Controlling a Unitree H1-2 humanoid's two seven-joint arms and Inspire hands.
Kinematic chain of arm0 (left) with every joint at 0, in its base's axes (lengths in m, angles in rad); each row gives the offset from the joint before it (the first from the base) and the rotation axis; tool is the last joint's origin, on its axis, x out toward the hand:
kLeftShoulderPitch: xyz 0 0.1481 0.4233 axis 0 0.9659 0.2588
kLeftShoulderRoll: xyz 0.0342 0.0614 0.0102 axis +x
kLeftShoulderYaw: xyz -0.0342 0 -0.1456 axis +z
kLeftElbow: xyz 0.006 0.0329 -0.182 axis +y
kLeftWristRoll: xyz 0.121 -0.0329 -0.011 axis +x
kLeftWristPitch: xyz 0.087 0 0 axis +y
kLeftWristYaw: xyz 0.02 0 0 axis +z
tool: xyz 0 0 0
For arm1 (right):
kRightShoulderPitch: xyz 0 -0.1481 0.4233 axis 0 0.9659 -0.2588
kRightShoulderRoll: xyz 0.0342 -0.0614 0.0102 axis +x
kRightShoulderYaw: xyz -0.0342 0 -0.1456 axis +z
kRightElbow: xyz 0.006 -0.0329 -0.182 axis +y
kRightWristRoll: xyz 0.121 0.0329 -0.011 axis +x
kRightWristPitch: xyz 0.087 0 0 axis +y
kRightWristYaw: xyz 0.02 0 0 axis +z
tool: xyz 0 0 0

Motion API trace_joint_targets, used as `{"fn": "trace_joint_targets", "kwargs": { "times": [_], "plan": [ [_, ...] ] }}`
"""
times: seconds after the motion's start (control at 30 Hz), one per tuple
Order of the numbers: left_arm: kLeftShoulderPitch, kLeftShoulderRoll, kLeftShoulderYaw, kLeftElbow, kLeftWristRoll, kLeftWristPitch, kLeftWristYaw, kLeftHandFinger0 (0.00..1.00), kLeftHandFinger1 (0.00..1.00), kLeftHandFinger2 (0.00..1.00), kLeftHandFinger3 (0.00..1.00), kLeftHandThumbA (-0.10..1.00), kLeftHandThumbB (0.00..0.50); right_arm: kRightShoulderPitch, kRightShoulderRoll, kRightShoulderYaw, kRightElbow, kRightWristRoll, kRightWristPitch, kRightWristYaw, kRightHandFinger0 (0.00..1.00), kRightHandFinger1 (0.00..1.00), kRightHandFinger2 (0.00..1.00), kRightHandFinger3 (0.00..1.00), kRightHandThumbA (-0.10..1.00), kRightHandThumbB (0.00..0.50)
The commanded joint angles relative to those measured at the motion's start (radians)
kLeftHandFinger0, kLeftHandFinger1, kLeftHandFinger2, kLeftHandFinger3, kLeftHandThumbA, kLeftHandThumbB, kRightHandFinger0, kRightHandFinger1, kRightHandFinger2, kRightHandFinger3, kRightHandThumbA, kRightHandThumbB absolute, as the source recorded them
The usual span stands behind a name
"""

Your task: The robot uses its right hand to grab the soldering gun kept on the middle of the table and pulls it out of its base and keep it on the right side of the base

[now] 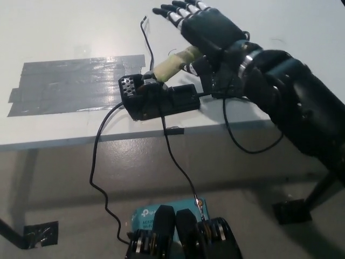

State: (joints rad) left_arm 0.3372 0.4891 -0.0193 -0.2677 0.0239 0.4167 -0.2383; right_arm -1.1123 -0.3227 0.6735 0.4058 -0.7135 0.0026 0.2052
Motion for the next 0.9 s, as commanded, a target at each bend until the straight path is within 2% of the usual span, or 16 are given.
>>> {"fn": "trace_joint_targets", "kwargs": {
  "times": [0.0, 0.07, 0.17, 0.3, 0.4, 0.43, 0.5, 0.57, 0.63, 0.67, 0.7, 0.73, 0.77, 0.8, 0.83, 0.87],
  "plan": [
    [0.022, 0.027, 0.011, -0.012, -0.003, -0.008, -0.023, 0.30, 0.42, 0.55, 0.91, 0.66, 0.265, -0.126, 0.019, 0.038, 0.072, -0.117, -0.123, -0.050, 1.00, 1.00, 1.00, 1.00, 0.92, 0.395],
    [0.018, 0.028, 0.005, -0.006, 0.009, -0.013, -0.022, 0.28, 0.40, 0.53, 0.90, 0.68, 0.273, -0.131, 0.028, 0.056, 0.085, -0.121, -0.089, 0.020, 1.00, 1.00, 1.00, 1.00, 0.96, 0.396],
    [0.020, 0.027, 0.004, -0.016, 0.016, -0.013, -0.022, 0.29, 0.40, 0.52, 0.90, 0.67, 0.257, -0.124, 0.029, 0.075, 0.093, -0.139, -0.063, 0.068, 1.00, 1.00, 1.00, 1.00, 1.00, 0.390],
    [0.016, 0.025, 0.003, -0.030, 0.020, 0.020, -0.027, 0.27, 0.40, 0.51, 0.90, 0.65, 0.236, -0.110, 0.028, 0.089, 0.118, -0.162, -0.043, 0.099, 1.00, 1.00, 1.00, 1.00, 1.00, 0.397],
    [0.010, 0.034, -0.001, -0.032, 0.023, 0.014, -0.037, 0.27, 0.41, 0.53, 0.91, 0.66, 0.242, -0.095, 0.028, 0.085, 0.116, -0.177, 0.008, 0.150, 1.00, 1.00, 1.00, 1.00, 0.92, 0.411],
    [0.009, 0.038, -0.008, -0.034, 0.034, 0.012, -0.039, 0.30, 0.43, 0.56, 0.90, 0.67, 0.240, -0.084, 0.024, 0.089, 0.098, -0.186, 0.035, 0.198, 1.00, 1.00, 1.00, 1.00, 0.94, 0.423],
    [0.008, 0.039, -0.007, -0.025, 0.027, 0.005, -0.044, 0.30, 0.43, 0.55, 0.88, 0.67, 0.247, -0.075, 0.024, 0.093, 0.097, -0.202, 0.038, 0.203, 1.00, 1.00, 1.00, 1.00, 0.94, 0.445],
    [0.010, 0.043, -0.012, -0.028, 0.031, 0.003, -0.048, 0.29, 0.42, 0.52, 0.89, 0.69, 0.264, -0.058, 0.036, 0.102, 0.105, -0.212, 0.064, 0.245, 1.00, 1.00, 1.00, 1.00, 0.86, 0.473],
    [0.013, 0.032, -0.013, -0.028, 0.019, 0.002, -0.050, 0.27, 0.39, 0.48, 0.89, 0.67, 0.272, -0.044, 0.032, 0.118, 0.096, -0.252, 0.088, 0.268, 1.00, 1.00, 1.00, 1.00, 0.88, 0.496],
    [0.015, 0.031, -0.016, -0.028, 0.019, 0.001, -0.052, 0.26, 0.39, 0.48, 0.89, 0.68, 0.282, -0.045, 0.037, 0.133, 0.104, -0.282, 0.119, 0.290, 1.00, 1.00, 1.00, 1.00, 0.84, 0.500],
    [0.016, 0.032, -0.017, -0.029, 0.022, 0.007, -0.052, 0.27, 0.39, 0.49, 0.91, 0.69, 0.290, -0.045, 0.042, 0.139, 0.120, -0.305, 0.139, 0.281, 1.00, 1.00, 1.00, 1.00, 0.73, 0.499],
    [0.015, 0.032, -0.017, -0.032, 0.022, 0.009, -0.053, 0.27, 0.39, 0.49, 0.92, 0.69, 0.285, -0.046, 0.044, 0.137, 0.132, -0.318, 0.158, 0.275, 1.00, 1.00, 1.00, 1.00, 0.66, 0.480],
    [0.014, 0.032, -0.018, -0.034, 0.022, 0.011, -0.054, 0.27, 0.39, 0.49, 0.92, 0.69, 0.285, -0.047, 0.043, 0.135, 0.133, -0.324, 0.167, 0.274, 1.00, 1.00, 1.00, 1.00, 0.64, 0.481],
    [0.014, 0.032, -0.020, -0.036, 0.026, 0.008, -0.054, 0.26, 0.39, 0.49, 0.92, 0.69, 0.276, -0.056, 0.042, 0.137, 0.157, -0.365, 0.204, 0.243, 1.00, 1.00, 1.00, 1.00, 0.52, 0.422],
    [0.012, 0.033, -0.021, -0.040, 0.027, 0.009, -0.055, 0.27, 0.39, 0.49, 0.91, 0.70, 0.277, -0.059, 0.042, 0.128, 0.170, -0.374, 0.217, 0.216, 1.00, 1.00, 1.00, 1.00, 0.46, 0.406],
    [0.007, 0.035, -0.023, -0.047, 0.031, 0.017, -0.056, 0.27, 0.39, 0.48, 0.91, 0.70, 0.277, -0.059, 0.041, 0.117, 0.175, -0.378, 0.222, 0.192, 1.00, 1.00, 1.00, 1.00, 0.45, 0.398]
  ]
}}
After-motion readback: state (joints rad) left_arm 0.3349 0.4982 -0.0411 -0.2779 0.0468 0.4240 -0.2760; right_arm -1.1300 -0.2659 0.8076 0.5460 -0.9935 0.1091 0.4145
